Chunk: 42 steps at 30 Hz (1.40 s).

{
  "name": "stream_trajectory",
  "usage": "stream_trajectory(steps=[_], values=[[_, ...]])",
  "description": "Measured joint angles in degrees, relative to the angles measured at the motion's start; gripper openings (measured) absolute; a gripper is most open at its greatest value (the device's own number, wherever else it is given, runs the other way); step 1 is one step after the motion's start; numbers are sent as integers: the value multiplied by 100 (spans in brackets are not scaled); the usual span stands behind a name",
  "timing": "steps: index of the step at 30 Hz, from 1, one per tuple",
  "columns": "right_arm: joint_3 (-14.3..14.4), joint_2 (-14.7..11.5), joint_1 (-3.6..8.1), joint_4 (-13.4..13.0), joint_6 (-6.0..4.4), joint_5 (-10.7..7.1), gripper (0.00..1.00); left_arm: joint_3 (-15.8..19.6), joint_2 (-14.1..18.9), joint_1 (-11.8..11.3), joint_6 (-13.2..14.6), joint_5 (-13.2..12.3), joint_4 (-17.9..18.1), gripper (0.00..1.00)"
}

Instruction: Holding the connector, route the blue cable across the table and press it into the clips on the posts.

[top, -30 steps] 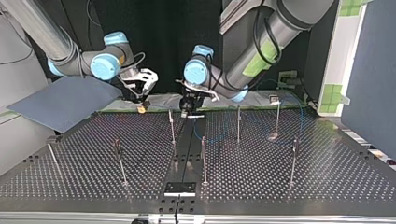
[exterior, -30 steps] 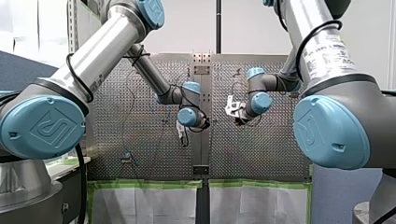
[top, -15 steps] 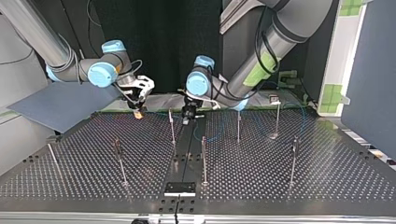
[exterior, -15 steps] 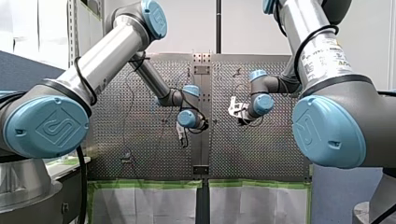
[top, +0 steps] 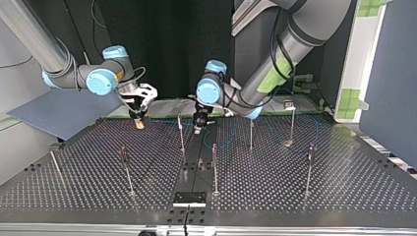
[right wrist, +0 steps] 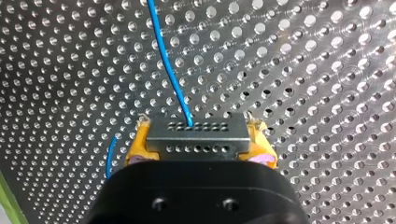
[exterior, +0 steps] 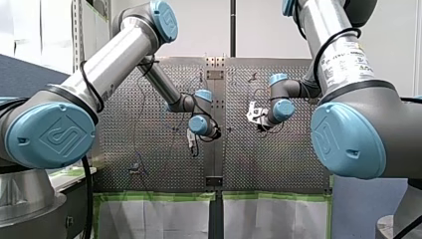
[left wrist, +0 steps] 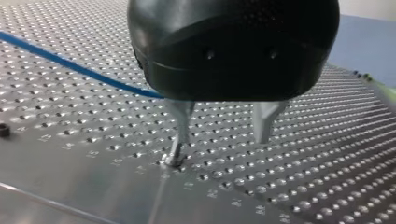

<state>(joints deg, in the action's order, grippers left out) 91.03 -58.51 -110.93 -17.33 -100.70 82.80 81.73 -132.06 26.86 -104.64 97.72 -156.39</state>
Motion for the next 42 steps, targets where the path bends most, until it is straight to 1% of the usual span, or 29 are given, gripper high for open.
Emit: stream_trajectory(steps=[1,6,12,16,22,25,30,34,38,42], values=[[-1,0,1,1,3,-1,0,0,1,13,23,1,-59,100],[-3,1,5,10,19,-1,0,-3,31,69,141,37,-323,100],[-4,1,6,52,42,-2,0,31,175,155,410,258,-629,100],[-6,0,23,74,47,0,0,167,377,243,552,410,-835,100],[-7,-8,75,79,48,0,0,411,722,397,682,420,-987,100],[-8,-21,103,84,49,1,0,502,840,480,706,415,-1009,100],[-7,-122,156,119,53,-2,0,554,900,652,705,428,-1012,100],[-5,-290,187,186,50,-6,0,559,908,845,600,522,-944,100],[-3,-494,221,267,49,-7,0,554,907,1083,382,728,-740,100],[8,-560,254,338,54,-7,0,545,907,1307,161,947,-519,100]])
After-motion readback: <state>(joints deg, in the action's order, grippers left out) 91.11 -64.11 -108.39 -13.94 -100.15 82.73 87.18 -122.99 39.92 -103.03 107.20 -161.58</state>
